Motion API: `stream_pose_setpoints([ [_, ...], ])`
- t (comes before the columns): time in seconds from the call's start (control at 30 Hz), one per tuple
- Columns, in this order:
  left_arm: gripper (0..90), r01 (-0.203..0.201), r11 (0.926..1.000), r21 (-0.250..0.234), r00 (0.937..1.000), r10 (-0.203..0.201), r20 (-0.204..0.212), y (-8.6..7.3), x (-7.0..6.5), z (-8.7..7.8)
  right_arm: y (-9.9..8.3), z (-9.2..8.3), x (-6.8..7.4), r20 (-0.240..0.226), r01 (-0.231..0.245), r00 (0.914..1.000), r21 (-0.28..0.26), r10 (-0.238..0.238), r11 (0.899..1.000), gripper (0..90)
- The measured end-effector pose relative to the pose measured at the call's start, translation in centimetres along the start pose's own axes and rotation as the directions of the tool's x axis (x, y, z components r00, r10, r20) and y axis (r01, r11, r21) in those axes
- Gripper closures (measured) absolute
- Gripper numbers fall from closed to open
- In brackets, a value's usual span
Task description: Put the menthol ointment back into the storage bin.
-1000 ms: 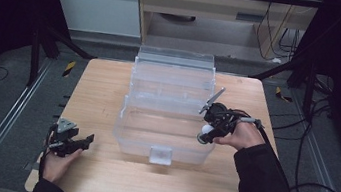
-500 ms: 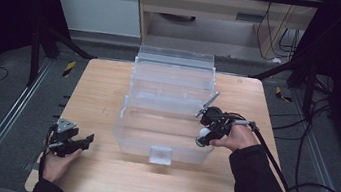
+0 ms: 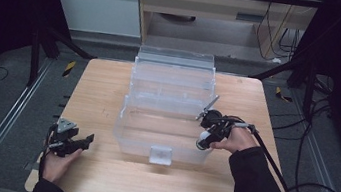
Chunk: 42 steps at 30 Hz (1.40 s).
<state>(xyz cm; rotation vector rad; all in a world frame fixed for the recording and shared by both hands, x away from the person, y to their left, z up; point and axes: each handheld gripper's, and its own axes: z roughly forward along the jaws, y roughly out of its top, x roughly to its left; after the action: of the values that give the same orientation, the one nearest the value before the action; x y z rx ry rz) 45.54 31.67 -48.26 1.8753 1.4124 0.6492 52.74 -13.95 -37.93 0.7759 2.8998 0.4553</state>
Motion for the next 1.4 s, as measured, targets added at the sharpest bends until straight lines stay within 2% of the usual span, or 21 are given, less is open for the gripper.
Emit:
stream_pose_setpoints([
  [0.57, 32.7, 0.001, 1.0000, 0.001, 1.0000, -0.001, 0.000, 0.0, 0.0, 0.0, -0.3, 1.3, 0.0, -0.018, -0.008, 0.9998, 0.021, 0.009, 1.000, 50.0],
  [0.77, 32.7, 0.000, 1.0000, 0.001, 1.0000, 0.000, 0.000, 0.0, 0.0, 0.0, -0.3, 1.8, 0.0, -0.024, 0.002, 0.9997, 0.021, -0.001, 1.000, 49.9],
  [1.4, 32.7, 0.000, 1.0000, 0.002, 1.0000, 0.000, 0.000, 0.0, 0.0, 0.1, -0.3, 2.2, 0.1, -0.030, -0.012, 0.9995, 0.034, 0.013, 0.999, 49.3],
])
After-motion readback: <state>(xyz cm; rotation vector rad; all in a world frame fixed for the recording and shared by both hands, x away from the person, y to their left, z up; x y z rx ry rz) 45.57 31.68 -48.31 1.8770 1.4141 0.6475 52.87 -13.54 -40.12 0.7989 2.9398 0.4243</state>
